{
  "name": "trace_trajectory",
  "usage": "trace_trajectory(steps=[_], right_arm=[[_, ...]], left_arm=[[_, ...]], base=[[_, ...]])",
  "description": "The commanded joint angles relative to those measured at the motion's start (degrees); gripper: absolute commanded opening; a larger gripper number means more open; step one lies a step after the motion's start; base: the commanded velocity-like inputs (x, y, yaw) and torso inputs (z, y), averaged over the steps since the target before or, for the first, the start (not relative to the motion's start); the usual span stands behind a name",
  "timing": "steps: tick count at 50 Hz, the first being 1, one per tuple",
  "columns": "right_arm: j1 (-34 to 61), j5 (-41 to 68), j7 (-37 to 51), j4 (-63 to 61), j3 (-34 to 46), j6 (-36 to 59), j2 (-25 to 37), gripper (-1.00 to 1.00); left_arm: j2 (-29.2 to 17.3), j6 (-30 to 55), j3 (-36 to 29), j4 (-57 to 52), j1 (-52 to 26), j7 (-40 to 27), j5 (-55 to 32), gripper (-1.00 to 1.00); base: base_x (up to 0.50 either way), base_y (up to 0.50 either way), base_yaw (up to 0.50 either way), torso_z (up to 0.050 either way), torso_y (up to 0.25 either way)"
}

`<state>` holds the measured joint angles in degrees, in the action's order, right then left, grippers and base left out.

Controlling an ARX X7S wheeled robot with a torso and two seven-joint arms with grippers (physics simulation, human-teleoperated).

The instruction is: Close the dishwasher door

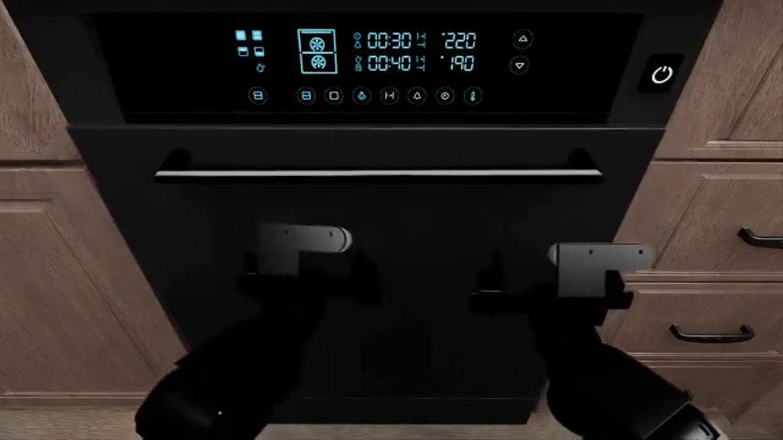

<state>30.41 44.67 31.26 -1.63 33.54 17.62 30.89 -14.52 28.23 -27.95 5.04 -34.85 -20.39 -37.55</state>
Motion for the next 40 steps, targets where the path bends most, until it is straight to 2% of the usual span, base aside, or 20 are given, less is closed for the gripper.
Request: trace_trajectory(steps=[1, 40], right_arm=[[0.79, 0.41, 0.44, -0.82, -0.45, 0.43, 0.4, 1.0], [2.44, 0.31, 1.95, -4.3, -1.94, -0.19, 1.42, 1.0]], left_arm=[[0.05, 0.46, 1.36, -0.5, -2.47, -0.64, 0.64, 1.0], [-0.33, -2.32, 1.95, -3.26, -4.52, -2.04, 1.51, 1.0]], base=[[0.0, 0.0, 0.0, 0.0, 0.0], [0.0, 0.0, 0.0, 0.0, 0.001]])
